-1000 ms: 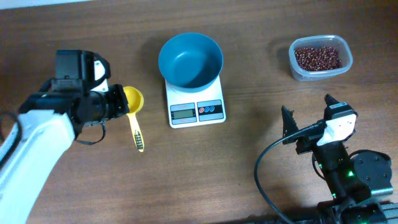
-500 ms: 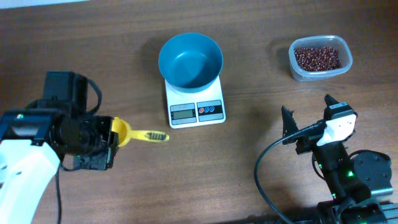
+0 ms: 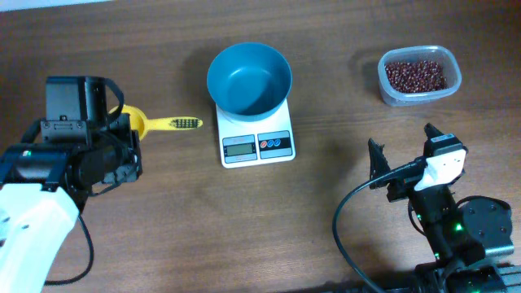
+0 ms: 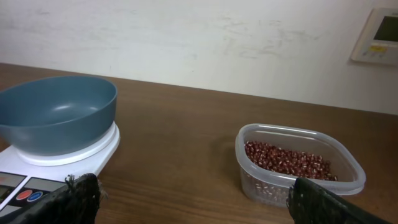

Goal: Scoop item into bowl and weigh 50g on scale
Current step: 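Grasp the yellow scoop with the left gripper and lift it, then reach the right gripper to the scoop handle held by the left, then grasp the scoop with the right gripper and release the left, then move the scoop with the right gripper into the bean tub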

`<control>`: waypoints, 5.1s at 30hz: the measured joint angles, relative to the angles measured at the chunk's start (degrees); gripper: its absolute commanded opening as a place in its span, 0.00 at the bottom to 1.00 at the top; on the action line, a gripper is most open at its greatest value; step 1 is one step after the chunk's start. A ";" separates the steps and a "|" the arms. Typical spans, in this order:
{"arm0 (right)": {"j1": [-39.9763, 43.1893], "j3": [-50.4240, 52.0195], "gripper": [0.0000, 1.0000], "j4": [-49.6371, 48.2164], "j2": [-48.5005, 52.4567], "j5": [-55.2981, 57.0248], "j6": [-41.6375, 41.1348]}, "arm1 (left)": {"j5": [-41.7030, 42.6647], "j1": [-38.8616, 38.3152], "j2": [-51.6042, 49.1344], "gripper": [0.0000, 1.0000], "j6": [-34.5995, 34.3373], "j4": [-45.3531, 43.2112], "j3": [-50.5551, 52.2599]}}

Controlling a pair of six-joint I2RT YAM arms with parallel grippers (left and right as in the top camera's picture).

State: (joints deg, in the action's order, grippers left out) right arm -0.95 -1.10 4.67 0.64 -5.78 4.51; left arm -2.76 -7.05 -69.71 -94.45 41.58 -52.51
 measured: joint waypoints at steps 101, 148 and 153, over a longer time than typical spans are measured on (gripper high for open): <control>-27.10 -47.78 0.04 0.76 73.20 -27.85 -32.68 | 24.94 -12.46 -1.22 0.89 -0.42 -22.23 0.33; 3.02 -89.55 0.04 62.95 89.74 21.42 4.42 | 17.25 -2.14 0.61 0.99 51.82 -14.10 -2.10; 3.02 -89.53 0.04 62.14 89.85 22.21 5.40 | 13.14 -2.14 0.63 0.99 51.82 -8.33 -2.14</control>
State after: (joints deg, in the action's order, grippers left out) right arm 2.07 -90.63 66.81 90.50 16.43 9.91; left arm 10.37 -9.19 -69.08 -42.63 33.26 -54.65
